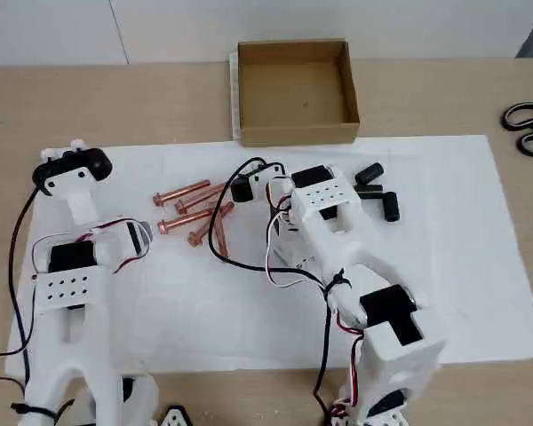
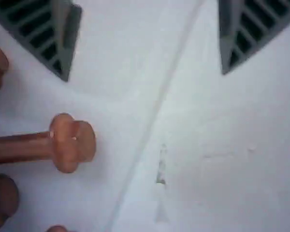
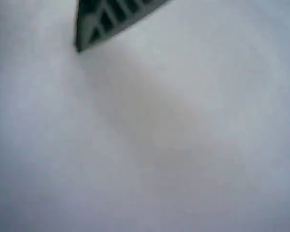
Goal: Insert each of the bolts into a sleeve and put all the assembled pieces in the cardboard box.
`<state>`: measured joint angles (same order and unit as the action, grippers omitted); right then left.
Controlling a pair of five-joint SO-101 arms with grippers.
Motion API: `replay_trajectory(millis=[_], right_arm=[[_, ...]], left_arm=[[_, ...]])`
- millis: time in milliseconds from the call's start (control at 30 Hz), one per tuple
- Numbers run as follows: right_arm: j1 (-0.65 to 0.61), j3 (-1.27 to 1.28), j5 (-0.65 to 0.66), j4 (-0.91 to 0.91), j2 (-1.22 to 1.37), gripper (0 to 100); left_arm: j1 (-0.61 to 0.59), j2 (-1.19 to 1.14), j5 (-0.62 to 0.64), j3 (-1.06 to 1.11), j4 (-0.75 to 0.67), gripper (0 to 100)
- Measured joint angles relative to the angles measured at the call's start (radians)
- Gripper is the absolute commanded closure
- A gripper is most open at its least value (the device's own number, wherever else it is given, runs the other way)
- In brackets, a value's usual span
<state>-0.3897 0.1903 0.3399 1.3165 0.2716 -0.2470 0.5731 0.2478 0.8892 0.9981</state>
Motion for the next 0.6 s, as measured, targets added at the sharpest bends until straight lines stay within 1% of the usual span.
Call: replay_trajectory(millis=[133, 200, 333, 433, 500, 600], right_arm=[[0.011, -0.006, -0.003, -0.002, 0.014, 74.0], [0.015, -0.008, -0.003, -0.002, 0.015, 77.9], [0.038, -0.023, -0.003, -0.003, 0.017, 90.2], [0.055, -0.043, -0.003, -0.012, 0.021, 97.1], [0.063, -0.049, -0.003, -0.015, 0.023, 99.5], [0.063, -0.051, -0.003, -0.017, 0.025, 99.4]], left_arm=[[0.0, 0.0, 0.0, 0.0, 0.0, 81], [0.0, 0.0, 0.0, 0.0, 0.0, 81], [0.0, 0.0, 0.0, 0.0, 0.0, 81], [0.0, 0.0, 0.0, 0.0, 0.0, 81], [0.0, 0.0, 0.0, 0.0, 0.0, 81], [0.0, 0.0, 0.0, 0.0, 0.0, 81]])
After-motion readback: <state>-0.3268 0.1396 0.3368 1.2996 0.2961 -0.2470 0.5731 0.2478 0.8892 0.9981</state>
